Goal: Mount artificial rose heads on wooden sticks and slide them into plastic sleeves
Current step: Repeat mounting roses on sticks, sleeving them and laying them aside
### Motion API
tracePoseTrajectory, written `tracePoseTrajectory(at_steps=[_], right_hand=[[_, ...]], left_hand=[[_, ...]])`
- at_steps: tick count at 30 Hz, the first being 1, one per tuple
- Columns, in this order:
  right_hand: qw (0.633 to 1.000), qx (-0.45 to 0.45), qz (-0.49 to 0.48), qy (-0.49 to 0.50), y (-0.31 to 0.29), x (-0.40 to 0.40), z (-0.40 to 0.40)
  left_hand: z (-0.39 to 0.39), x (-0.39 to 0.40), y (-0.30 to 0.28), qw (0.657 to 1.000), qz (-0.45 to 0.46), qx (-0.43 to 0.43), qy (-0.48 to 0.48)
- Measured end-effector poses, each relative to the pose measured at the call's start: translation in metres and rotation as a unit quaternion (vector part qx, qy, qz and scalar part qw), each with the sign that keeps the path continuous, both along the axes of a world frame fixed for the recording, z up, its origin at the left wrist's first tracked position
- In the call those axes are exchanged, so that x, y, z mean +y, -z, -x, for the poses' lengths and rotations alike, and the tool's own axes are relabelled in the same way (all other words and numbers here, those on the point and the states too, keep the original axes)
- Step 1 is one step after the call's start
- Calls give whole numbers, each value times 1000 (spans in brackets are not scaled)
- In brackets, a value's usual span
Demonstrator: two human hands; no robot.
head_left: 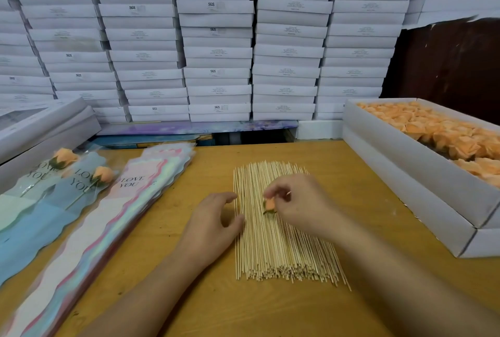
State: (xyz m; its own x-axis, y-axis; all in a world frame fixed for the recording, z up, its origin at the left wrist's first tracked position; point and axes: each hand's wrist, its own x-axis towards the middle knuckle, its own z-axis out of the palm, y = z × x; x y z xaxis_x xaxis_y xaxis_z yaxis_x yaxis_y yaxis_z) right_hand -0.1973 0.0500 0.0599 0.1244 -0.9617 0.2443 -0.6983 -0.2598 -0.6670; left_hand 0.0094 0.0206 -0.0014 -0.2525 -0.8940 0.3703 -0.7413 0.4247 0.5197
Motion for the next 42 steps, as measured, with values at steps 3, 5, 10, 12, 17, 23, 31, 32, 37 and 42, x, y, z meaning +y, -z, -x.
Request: tracePoseTrajectory(at_steps=[3,5,10,12,17,23,31,32,37,42], right_hand=[[1000,5,8,-25,13,4,-18],[999,15,17,-34,15,6,-24],[992,71,77,-64,15,6,-29],[988,101,95,-64,13,7,-28],[992,67,91,-55,-2,5,-27],[995,39,44,-77,4,4,-33],[992,2,70,-108,6,4,-33],[991,-9,76,-106,5,4,-32],[991,-56,118,-10,-1,-6,-5],[986,-65,18,155,6,-25,50]], left_hand=[[2,3,0,999,0,4,32],[3,4,0,999,-6,12,50],[9,10,-5,995,-2,55,78],[11,12,-6,995,-10,67,80],[8,9,-2,991,-43,100,83],[6,7,-2,985,-38,140,92],[7,9,-6,981,-35,165,93],[8,9,-7,979,-43,178,86],[5,8,-14,954,-115,273,47],[3,9,-19,860,-250,444,26]])
